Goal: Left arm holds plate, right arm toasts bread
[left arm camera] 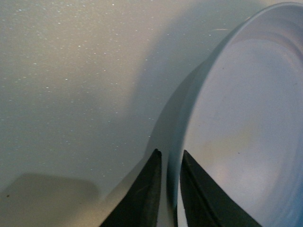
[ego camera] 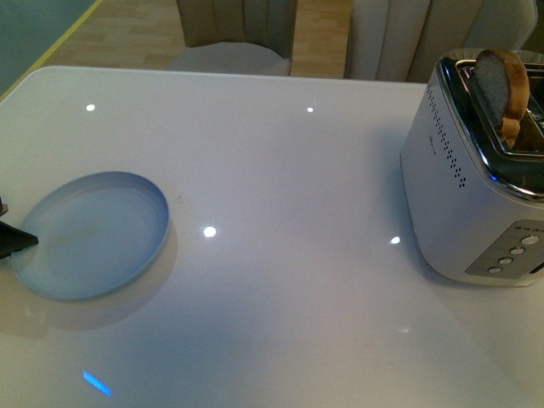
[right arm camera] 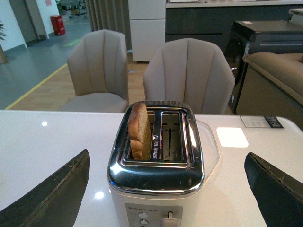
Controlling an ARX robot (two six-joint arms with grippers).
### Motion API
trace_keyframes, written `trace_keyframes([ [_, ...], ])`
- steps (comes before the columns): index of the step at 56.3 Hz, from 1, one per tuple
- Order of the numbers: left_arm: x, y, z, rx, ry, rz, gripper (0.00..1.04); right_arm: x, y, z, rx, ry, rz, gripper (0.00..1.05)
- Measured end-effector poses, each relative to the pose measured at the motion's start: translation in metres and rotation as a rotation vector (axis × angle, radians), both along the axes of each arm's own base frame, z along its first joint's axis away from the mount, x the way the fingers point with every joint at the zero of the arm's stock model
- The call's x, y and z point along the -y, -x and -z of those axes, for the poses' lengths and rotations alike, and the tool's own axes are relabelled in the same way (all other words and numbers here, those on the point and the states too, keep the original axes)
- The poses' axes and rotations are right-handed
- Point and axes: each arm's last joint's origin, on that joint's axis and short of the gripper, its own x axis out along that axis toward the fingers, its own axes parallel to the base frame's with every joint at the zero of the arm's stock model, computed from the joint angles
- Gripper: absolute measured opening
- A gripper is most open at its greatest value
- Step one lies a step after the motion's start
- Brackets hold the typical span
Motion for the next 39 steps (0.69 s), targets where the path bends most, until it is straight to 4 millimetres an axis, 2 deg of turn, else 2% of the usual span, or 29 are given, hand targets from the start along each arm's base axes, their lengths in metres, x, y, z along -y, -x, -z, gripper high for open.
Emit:
trace_keyframes([
  [12, 0.000, -0.004, -0.011, 0.025, -0.016, -0.003, 0.63, 0.000, 0.000, 0.000, 0.000, 0.000, 0.000, 0.96],
  [15, 0.000, -0.003, -0.016, 0.031, -0.021, -0.006, 0.70, 0.000, 0.000, 0.000, 0.000, 0.000, 0.000, 0.96],
  [19, 0.000, -0.002, -0.026, 0.040, -0.029, -0.007, 0.81, 0.000, 0.000, 0.000, 0.000, 0.000, 0.000, 0.96],
  [21, 0.001, 0.000, -0.037, 0.053, -0.035, -0.008, 0.89, 0.000, 0.000, 0.000, 0.000, 0.000, 0.000, 0.96],
  [25, 0.002, 0.003, -0.054, 0.073, -0.052, -0.011, 0.99, 0.000, 0.000, 0.000, 0.000, 0.000, 0.000, 0.96],
  [30, 0.005, 0.008, -0.077, 0.111, -0.068, -0.010, 0.97, 0.000, 0.000, 0.000, 0.000, 0.000, 0.000, 0.96],
  [34, 0.011, 0.020, -0.112, 0.176, -0.107, -0.013, 0.98, 0.000, 0.000, 0.000, 0.000, 0.000, 0.000, 0.96],
  [39, 0.023, 0.037, -0.144, 0.246, -0.131, -0.003, 0.98, 0.000, 0.000, 0.000, 0.000, 0.000, 0.000, 0.96],
])
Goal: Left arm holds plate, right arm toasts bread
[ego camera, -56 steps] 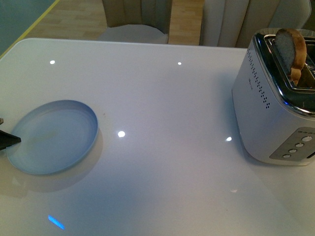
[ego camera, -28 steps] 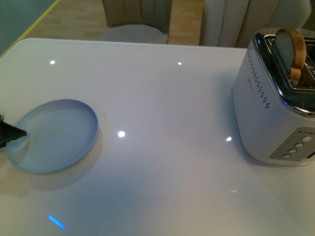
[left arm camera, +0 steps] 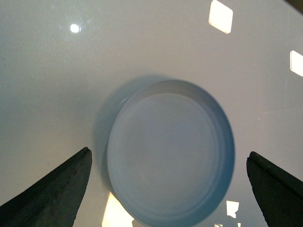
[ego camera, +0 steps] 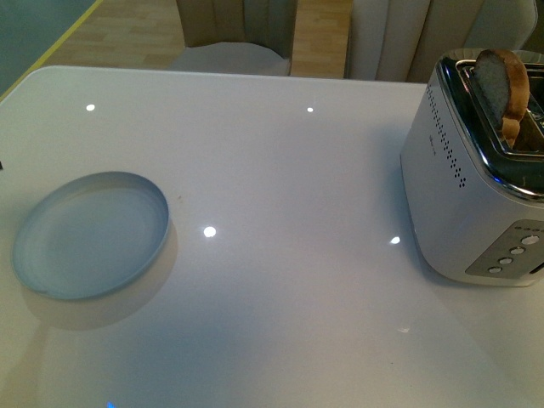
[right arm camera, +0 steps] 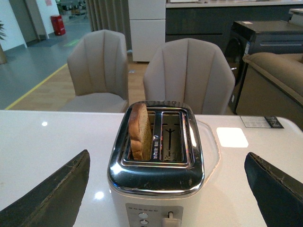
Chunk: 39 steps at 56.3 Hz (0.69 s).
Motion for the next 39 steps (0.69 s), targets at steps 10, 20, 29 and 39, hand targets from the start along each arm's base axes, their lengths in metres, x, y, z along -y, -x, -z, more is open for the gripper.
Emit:
trace_keyframes([
  [10, 0.049, 0.058, -0.075, 0.170, -0.021, 0.020, 0.98, 0.000, 0.000, 0.000, 0.000, 0.000, 0.000, 0.96],
  [20, 0.082, 0.101, -0.102, 0.245, -0.037, 0.014, 0.97, 0.000, 0.000, 0.000, 0.000, 0.000, 0.000, 0.96],
  [29, 0.098, 0.132, -0.094, 0.744, -0.375, -0.174, 0.63, 0.000, 0.000, 0.000, 0.000, 0.000, 0.000, 0.96],
  [39, 0.105, 0.147, -0.086, 0.773, -0.403, -0.185, 0.33, 0.000, 0.000, 0.000, 0.000, 0.000, 0.000, 0.96],
])
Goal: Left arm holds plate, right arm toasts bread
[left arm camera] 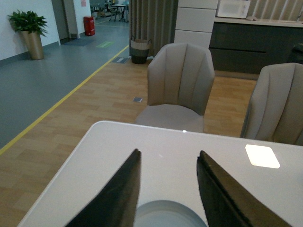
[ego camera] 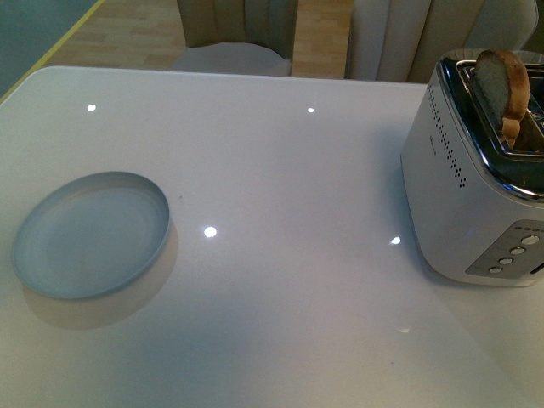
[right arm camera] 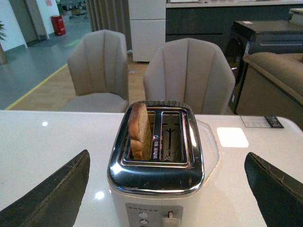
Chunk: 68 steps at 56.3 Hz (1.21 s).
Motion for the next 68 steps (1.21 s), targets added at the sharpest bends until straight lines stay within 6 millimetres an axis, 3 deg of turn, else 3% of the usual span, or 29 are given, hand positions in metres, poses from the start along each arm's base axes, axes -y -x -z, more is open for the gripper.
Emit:
trace_keyframes([
  [10, 0.009, 0.012, 0.007, 0.001, -0.004, 0.019, 0.03, 0.000, 0.000, 0.000, 0.000, 0.000, 0.000, 0.96],
  [32, 0.009, 0.033, 0.023, 0.011, -0.008, 0.016, 0.03, 0.000, 0.000, 0.000, 0.000, 0.000, 0.000, 0.96],
  [68, 0.009, 0.052, 0.021, 0.019, -0.009, 0.016, 0.03, 0.000, 0.000, 0.000, 0.000, 0.000, 0.000, 0.96],
])
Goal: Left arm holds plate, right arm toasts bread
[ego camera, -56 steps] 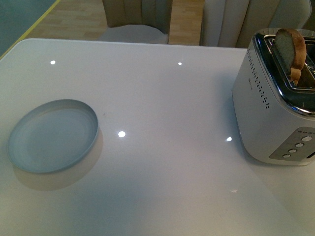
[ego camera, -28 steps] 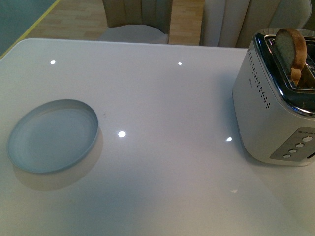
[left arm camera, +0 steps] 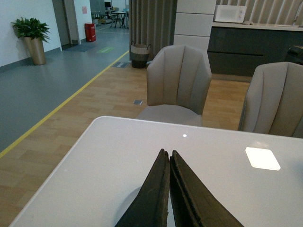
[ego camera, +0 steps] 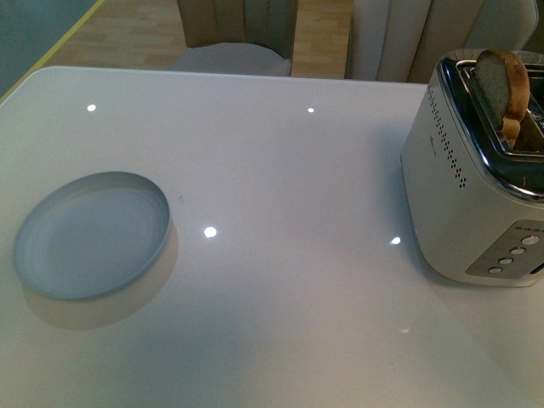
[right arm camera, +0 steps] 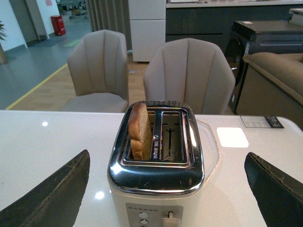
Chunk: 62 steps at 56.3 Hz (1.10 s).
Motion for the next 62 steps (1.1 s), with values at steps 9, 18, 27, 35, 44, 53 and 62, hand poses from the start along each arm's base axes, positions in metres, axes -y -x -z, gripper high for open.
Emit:
trace_keyframes([
  [9, 0.000, 0.003, 0.000, 0.000, 0.000, 0.000, 0.03, 0.000, 0.000, 0.000, 0.000, 0.000, 0.000, 0.96],
  [18, 0.000, 0.014, 0.003, -0.006, 0.000, 0.000, 0.03, 0.000, 0.000, 0.000, 0.000, 0.000, 0.000, 0.96],
  [27, 0.000, 0.014, 0.003, -0.005, 0.000, 0.000, 0.03, 0.000, 0.000, 0.000, 0.000, 0.000, 0.000, 0.96],
  [35, 0.000, 0.014, 0.003, -0.005, 0.000, 0.000, 0.03, 0.000, 0.000, 0.000, 0.000, 0.000, 0.000, 0.96],
  [44, 0.000, 0.014, 0.003, -0.005, 0.000, 0.000, 0.25, 0.000, 0.000, 0.000, 0.000, 0.000, 0.000, 0.96],
  [53, 0.000, 0.014, 0.003, -0.005, 0.000, 0.000, 0.52, 0.000, 0.000, 0.000, 0.000, 0.000, 0.000, 0.96],
  [62, 0.000, 0.014, 0.003, -0.005, 0.000, 0.000, 0.80, 0.000, 0.000, 0.000, 0.000, 0.000, 0.000, 0.96],
])
